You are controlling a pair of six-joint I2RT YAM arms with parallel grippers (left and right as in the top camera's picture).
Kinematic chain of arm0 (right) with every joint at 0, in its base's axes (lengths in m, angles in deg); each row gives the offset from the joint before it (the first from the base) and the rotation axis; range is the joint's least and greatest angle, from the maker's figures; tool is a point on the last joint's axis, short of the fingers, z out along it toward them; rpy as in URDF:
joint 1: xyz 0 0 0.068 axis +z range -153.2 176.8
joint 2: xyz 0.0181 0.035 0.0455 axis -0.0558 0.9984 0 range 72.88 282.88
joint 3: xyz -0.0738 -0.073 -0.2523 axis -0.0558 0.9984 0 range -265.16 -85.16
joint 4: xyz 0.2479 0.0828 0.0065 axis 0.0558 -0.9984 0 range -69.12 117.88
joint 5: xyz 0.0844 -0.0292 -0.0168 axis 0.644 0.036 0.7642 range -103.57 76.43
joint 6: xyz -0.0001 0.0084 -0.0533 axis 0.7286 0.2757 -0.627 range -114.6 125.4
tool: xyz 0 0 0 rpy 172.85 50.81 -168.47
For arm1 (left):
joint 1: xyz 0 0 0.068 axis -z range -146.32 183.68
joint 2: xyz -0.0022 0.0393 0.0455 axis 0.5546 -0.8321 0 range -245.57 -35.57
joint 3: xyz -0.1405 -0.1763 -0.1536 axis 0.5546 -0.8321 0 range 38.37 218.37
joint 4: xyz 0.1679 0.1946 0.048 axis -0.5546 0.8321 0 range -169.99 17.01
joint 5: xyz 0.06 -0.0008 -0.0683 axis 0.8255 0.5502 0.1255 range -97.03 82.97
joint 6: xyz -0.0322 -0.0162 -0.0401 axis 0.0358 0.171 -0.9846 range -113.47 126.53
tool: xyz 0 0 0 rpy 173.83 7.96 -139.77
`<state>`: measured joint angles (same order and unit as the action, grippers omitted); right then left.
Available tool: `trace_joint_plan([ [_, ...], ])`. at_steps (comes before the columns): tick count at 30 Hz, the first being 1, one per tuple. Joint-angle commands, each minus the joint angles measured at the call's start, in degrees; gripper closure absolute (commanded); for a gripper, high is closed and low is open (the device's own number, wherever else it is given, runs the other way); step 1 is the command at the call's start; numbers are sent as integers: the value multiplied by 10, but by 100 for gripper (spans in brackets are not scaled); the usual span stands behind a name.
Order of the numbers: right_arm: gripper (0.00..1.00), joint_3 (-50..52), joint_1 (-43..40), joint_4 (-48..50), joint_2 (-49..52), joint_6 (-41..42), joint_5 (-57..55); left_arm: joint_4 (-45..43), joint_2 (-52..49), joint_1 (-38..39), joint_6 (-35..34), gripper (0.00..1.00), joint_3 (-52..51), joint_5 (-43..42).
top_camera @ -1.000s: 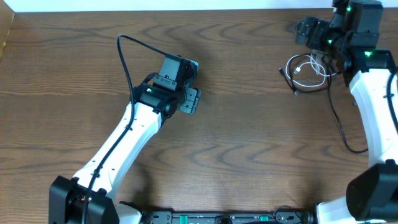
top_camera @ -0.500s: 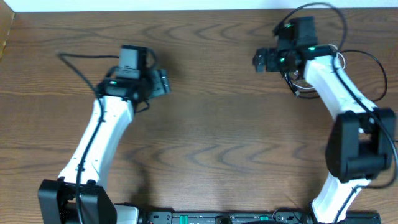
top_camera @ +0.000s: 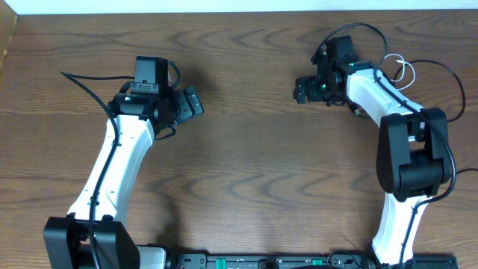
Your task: Untangle cables
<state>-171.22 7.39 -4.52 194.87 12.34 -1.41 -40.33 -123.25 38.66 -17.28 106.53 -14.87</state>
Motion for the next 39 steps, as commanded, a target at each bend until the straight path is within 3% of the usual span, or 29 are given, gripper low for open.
trace_joint_plan([
  [1, 1, 0, 4, -2, 1, -2, 2, 2, -3, -1, -3, 2, 4, -5],
  [29, 1, 0, 4, -12, -10, -6, -27, 2, -3, -1, -3, 2, 4, -5],
  [39, 1, 38, 59, 37, -237, -95, -109, 2, -3, -1, -3, 2, 4, -5],
])
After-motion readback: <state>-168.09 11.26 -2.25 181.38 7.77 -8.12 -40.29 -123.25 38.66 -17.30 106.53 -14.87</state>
